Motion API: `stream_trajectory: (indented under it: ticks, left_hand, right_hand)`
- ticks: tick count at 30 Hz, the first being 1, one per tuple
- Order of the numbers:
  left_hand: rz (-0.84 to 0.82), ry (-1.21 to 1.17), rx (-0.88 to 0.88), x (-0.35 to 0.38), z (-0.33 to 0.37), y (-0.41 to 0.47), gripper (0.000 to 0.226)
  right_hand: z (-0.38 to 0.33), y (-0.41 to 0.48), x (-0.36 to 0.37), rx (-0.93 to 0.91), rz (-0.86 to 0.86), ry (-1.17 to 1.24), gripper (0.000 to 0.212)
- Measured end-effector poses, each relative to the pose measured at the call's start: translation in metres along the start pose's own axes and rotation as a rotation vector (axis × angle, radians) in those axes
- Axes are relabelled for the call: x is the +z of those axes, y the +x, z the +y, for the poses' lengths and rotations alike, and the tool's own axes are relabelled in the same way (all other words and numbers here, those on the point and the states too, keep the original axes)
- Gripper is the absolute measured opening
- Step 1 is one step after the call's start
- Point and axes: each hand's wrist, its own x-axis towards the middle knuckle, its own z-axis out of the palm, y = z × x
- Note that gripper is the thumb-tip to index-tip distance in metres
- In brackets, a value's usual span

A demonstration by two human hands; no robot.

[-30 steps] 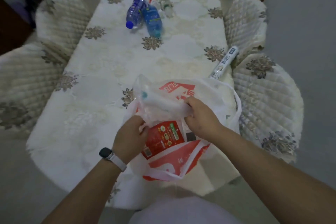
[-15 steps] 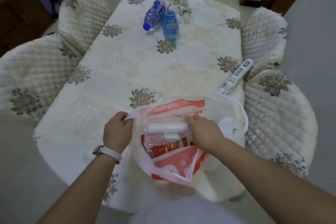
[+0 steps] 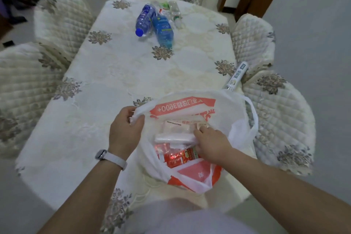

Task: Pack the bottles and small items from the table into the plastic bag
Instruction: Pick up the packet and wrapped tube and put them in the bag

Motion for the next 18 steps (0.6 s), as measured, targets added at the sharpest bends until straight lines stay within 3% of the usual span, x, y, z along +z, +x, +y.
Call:
stream_trajectory:
  ticks: [5, 8, 14, 18]
  left_hand:
    - [-0.096, 0.181, 0.315, -0.001, 0.005, 0.001, 0.038]
    - [-0.123, 0.326, 0.519, 0.007, 0.019, 0.005, 0.040]
    - [-0.259, 0.319, 0.577, 0.051, 0.068, 0.006, 0.038]
    - [-0.310, 0.298, 0.572, 0.104, 0.105, 0.012, 0.038]
  right_hand:
    - [0.002, -0.013, -0.014, 0.001, 0.183, 0.058, 0.041]
    - [0.011, -0.016, -0.031, 0.019, 0.350, 0.133, 0.037]
    - [0.058, -0.021, -0.076, 0.129, 0.627, 0.242, 0.031]
    - [0.109, -0.012, -0.071, 0.284, 0.562, 0.437, 0.046]
